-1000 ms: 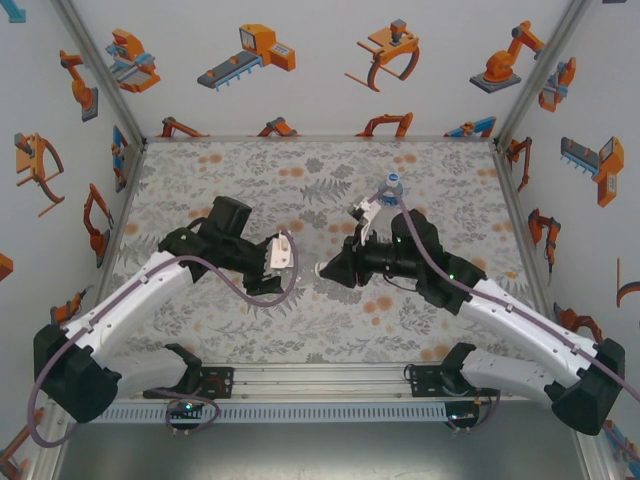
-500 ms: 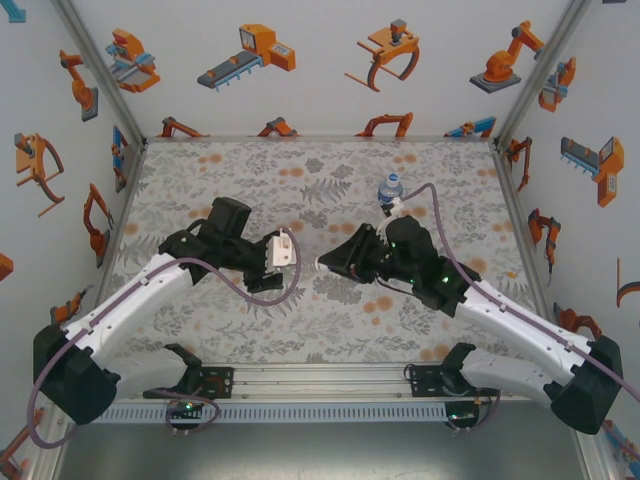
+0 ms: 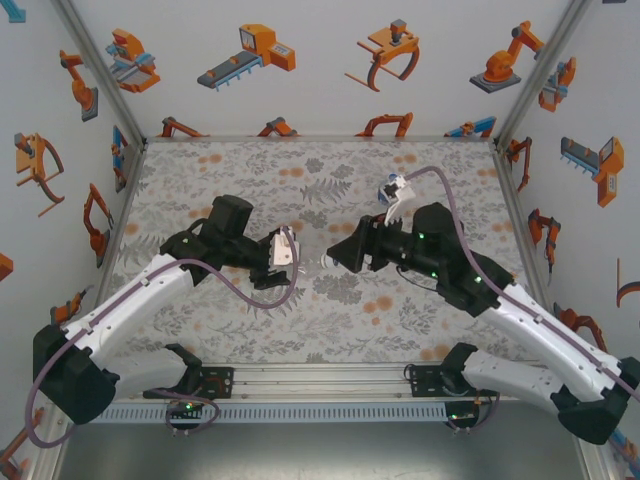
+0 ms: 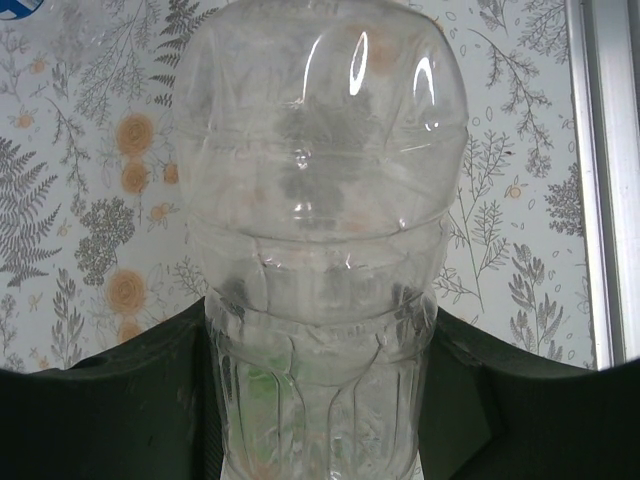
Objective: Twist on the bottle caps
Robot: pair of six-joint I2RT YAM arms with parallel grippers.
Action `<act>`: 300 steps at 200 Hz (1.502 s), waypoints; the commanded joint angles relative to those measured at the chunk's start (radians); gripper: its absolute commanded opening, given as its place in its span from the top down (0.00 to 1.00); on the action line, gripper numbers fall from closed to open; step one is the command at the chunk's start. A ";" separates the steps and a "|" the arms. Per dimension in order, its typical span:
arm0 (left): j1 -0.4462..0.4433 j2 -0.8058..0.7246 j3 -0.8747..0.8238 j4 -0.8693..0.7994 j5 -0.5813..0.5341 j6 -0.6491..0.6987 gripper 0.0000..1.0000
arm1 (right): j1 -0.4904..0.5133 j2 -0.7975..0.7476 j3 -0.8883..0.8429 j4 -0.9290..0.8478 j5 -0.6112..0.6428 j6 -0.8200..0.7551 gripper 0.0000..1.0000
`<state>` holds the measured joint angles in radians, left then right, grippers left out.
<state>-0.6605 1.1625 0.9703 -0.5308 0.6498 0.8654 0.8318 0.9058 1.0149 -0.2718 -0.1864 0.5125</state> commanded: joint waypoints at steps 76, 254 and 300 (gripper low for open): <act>-0.002 0.011 0.065 -0.084 0.204 0.075 1.00 | 0.002 -0.058 -0.017 -0.073 -0.488 -1.103 0.44; 0.001 0.011 0.065 -0.097 0.225 0.094 1.00 | 0.004 0.027 0.002 -0.051 -0.467 -1.090 0.74; 0.005 0.023 0.069 -0.077 0.155 0.052 1.00 | 0.004 0.032 -0.020 -0.065 -0.361 -0.852 1.00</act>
<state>-0.6605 1.1797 1.0080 -0.6052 0.8215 0.9310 0.8318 0.9386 1.0054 -0.3515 -0.6216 -0.5098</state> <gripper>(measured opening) 0.570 0.332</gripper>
